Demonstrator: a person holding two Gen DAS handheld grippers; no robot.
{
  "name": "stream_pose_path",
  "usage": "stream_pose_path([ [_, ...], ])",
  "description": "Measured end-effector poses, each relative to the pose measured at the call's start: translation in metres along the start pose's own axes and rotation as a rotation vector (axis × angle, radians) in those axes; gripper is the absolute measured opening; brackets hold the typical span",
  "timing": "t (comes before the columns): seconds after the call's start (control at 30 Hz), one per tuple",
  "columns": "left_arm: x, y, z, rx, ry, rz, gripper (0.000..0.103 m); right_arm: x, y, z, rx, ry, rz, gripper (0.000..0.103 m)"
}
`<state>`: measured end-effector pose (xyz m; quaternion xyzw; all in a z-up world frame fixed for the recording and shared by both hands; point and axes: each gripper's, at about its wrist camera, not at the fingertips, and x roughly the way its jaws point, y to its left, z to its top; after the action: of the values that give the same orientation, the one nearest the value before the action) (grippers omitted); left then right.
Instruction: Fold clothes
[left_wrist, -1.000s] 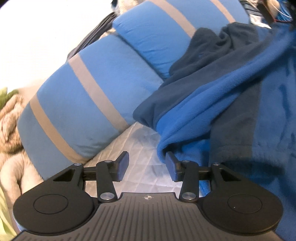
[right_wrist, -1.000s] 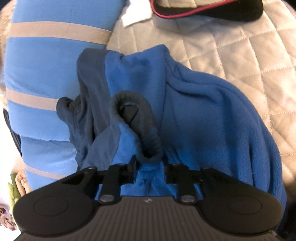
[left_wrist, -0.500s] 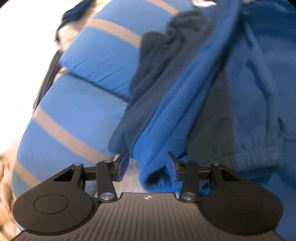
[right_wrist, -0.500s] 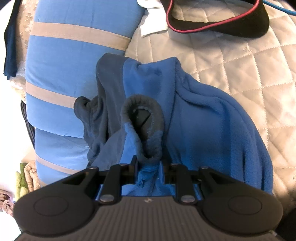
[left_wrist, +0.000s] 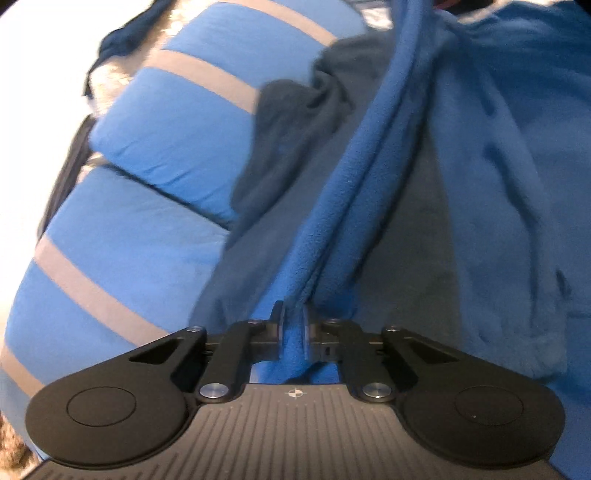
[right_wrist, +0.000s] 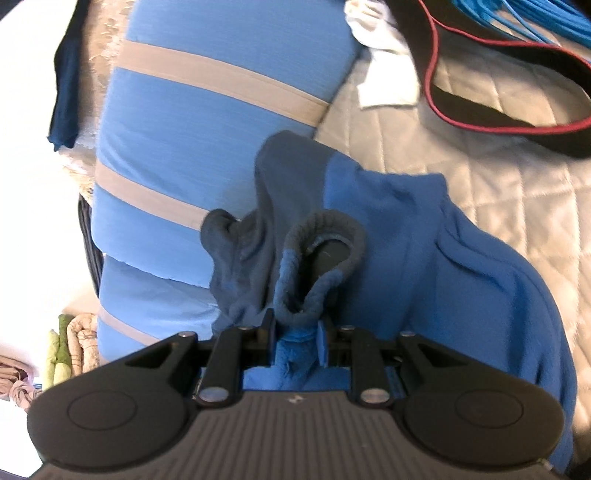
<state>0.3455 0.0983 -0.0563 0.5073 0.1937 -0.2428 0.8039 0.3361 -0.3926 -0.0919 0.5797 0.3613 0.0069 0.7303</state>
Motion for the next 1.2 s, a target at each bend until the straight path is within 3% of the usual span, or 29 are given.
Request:
stream_pose_path([
  [0.13, -0.016, 0.012, -0.001, -0.065, -0.053, 0.089, 0.004, 0.003, 0.005, 0.004, 0.003, 0.003, 0.029, 0.022],
  [0.23, -0.031, 0.005, -0.009, -0.055, -0.089, 0.057, 0.004, -0.004, 0.004, -0.002, -0.005, 0.005, 0.032, 0.022],
  [0.37, -0.037, -0.021, -0.017, 0.039, -0.072, 0.024, 0.004, -0.015, -0.029, -0.020, 0.059, 0.038, -0.021, 0.022],
  [0.47, -0.040, -0.034, -0.019, 0.054, -0.054, 0.012, 0.004, -0.015, -0.056, -0.034, 0.101, 0.062, -0.062, 0.022],
  [0.63, -0.040, -0.041, -0.021, 0.061, -0.014, -0.009, 0.005, -0.018, -0.078, -0.047, 0.131, 0.055, -0.058, 0.022],
  [0.77, -0.038, -0.037, -0.016, 0.015, 0.021, 0.000, 0.010, -0.015, -0.082, -0.052, 0.109, 0.048, -0.070, 0.022],
  [0.83, -0.039, -0.035, -0.013, -0.007, 0.048, 0.015, 0.017, -0.015, -0.082, -0.053, 0.087, 0.041, -0.077, 0.022],
  [0.87, -0.039, -0.035, -0.012, -0.014, 0.066, 0.027, 0.027, -0.015, -0.081, -0.054, 0.071, 0.038, -0.076, 0.022],
  [0.97, -0.047, -0.033, -0.013, -0.042, 0.076, 0.042, 0.039, -0.018, -0.071, -0.053, -0.026, 0.039, -0.079, 0.033],
  [1.03, -0.053, -0.030, -0.016, -0.068, 0.074, 0.029, 0.042, -0.023, -0.063, -0.052, -0.108, 0.031, -0.081, 0.062],
  [1.2, -0.068, -0.016, -0.018, -0.219, 0.095, 0.012, 0.053, -0.041, -0.051, -0.037, -0.227, -0.026, -0.052, 0.073],
])
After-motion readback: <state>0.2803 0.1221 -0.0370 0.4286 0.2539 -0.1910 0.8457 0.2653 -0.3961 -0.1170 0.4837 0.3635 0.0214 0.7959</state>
